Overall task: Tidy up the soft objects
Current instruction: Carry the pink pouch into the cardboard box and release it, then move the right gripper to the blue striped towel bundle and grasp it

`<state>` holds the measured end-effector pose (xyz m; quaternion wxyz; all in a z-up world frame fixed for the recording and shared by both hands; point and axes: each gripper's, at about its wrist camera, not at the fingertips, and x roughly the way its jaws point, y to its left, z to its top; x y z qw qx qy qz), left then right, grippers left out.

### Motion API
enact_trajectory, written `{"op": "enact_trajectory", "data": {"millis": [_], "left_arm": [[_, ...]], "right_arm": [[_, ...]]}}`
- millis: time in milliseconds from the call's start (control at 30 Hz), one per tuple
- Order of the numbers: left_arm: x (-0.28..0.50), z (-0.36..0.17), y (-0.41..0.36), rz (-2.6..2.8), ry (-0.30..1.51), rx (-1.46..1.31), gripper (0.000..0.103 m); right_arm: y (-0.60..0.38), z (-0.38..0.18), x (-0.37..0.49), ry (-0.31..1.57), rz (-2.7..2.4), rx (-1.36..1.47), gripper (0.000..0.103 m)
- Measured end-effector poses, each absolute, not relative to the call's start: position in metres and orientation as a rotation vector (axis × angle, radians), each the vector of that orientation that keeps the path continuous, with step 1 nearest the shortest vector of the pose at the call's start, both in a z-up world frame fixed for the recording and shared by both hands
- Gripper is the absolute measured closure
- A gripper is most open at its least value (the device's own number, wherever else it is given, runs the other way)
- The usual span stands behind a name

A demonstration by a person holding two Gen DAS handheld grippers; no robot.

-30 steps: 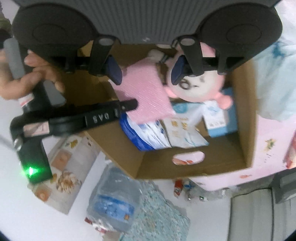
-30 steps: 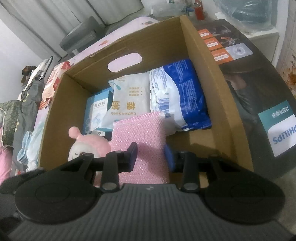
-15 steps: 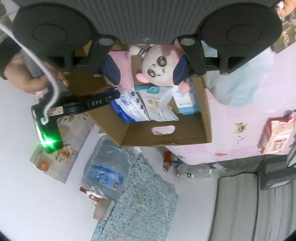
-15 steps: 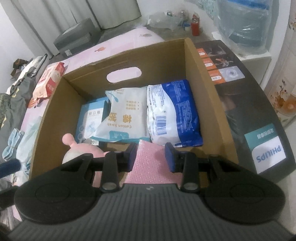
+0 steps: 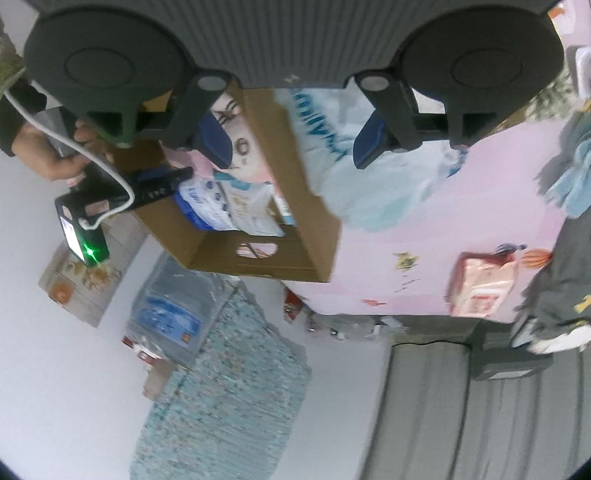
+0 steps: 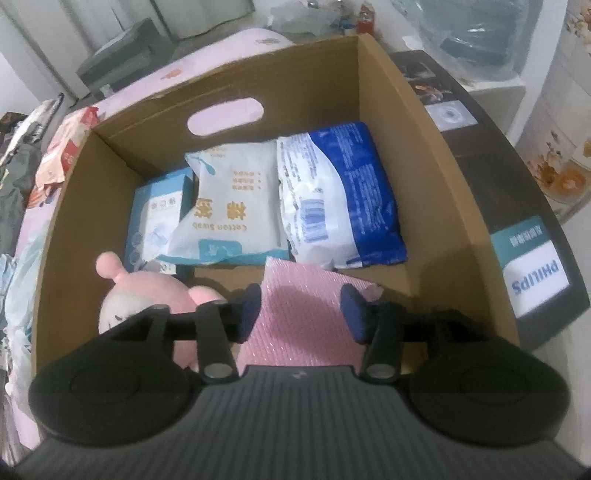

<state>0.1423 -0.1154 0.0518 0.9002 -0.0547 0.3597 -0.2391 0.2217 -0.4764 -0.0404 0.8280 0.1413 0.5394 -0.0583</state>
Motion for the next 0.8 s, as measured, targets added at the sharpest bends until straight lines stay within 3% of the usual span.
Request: {"op": "enact_trajectory", "data": {"millis": [333,800], "left_arm": [[0.134,0.046,-0.069,-0.485,0.737,-0.187,0.029],[0.123,0.031,-0.027,-0.373,0.739,-0.197,0.028]], "right_arm": [[-0.466,-0.059,0.239,1.215,-0.212,0.283,0.029],[-0.453,-0.048,0.235,1.104,-0.165,0.339,0.031]]}}
